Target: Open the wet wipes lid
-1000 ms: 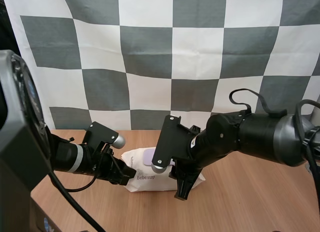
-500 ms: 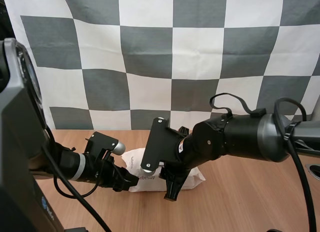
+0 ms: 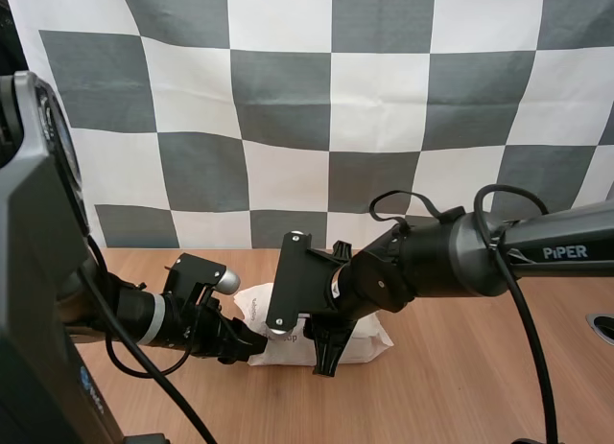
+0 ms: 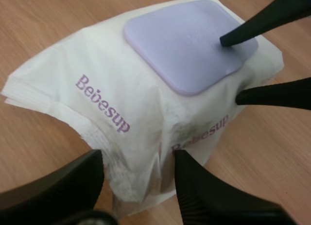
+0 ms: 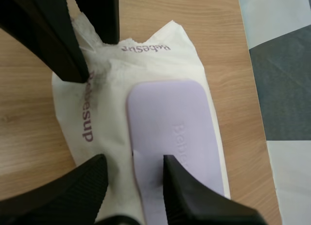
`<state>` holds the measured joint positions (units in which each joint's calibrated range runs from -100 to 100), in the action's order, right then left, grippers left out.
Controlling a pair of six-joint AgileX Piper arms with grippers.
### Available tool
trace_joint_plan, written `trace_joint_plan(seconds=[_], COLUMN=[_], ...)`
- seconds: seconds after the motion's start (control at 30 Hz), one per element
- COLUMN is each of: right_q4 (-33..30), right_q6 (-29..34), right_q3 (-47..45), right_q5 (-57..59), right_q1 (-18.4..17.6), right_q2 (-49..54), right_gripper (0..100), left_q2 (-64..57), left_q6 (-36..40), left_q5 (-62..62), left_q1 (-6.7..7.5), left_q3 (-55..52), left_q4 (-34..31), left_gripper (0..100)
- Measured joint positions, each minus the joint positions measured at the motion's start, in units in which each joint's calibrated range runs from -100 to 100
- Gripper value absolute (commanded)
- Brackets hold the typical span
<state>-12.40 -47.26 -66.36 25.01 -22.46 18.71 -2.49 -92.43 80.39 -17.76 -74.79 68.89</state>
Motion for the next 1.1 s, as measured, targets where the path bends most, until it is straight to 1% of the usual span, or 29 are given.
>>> trace_joint_plan(seconds=[0.1, 0.2, 0.23, 0.3, 0.37, 0.43, 0.47, 0.53, 0.63, 0.8, 0.97, 1.1], right_q4=[-4.4, -8.6, -9.6, -10.9, -11.5, -11.5, -11.5, -11.5, -11.5, -11.5, -11.5, -10.7], right_q6=[3.7, 7.6, 8.3, 9.2, 9.3, 9.3, 9.3, 9.3, 9.3, 9.3, 9.3, 9.3], right_q3=[1.2, 2.6, 2.8, 3.1, 3.1, 3.1, 3.1, 3.1, 3.1, 3.1, 3.1, 3.1], right_q5=[-0.2, 0.0, 0.0, 0.0, 0.0, 0.1, 0.3, 0.3, -0.5, -2.1, -3.4, -3.4], right_q1=[0.0, 0.0, 0.0, 0.0, 0.1, 0.1, 0.1, 0.1, 0.1, 0.1, 0.1, 0.1], right_q2=[-1.6, -2.5, -2.5, -2.5, -2.5, -2.5, -2.5, -2.5, -2.5, -2.5, -2.5, -2.5], right_gripper=[62, 62, 62, 62, 62, 62, 62, 61, 57, 54, 43, 38], left_q2=[0.0, 0.0, 0.0, 0.0, 0.0, 0.0, 0.0, 0.0, 0.0, 0.0, 0.0, 0.0], left_q6=[0.0, 0.0, 0.0, 0.0, 0.0, 0.0, 0.0, 0.0, 0.0, 0.0, 0.0, 0.0], left_q5=[-0.2, -0.3, -0.3, -1.1, -1.5, -2.1, -2.3, -3.6, -4.0, -4.1, -4.2, -4.2], left_q1=[0.0, 0.0, 0.0, 0.0, 0.0, 0.0, 0.0, 0.0, 0.0, 0.0, 0.0, 0.0], left_q3=[0.0, 0.0, 0.0, 0.0, 0.0, 0.0, 0.0, 0.0, 0.0, 0.0, 0.0, 0.0], left_q4=[-0.5, -0.5, -0.5, -0.5, -0.5, -0.4, -0.4, -0.3, -0.3, -0.3, -0.3, -0.3], left_gripper=[35, 25, 23, 22, 21, 17, 13, 0, 0, 0, 0, 0])
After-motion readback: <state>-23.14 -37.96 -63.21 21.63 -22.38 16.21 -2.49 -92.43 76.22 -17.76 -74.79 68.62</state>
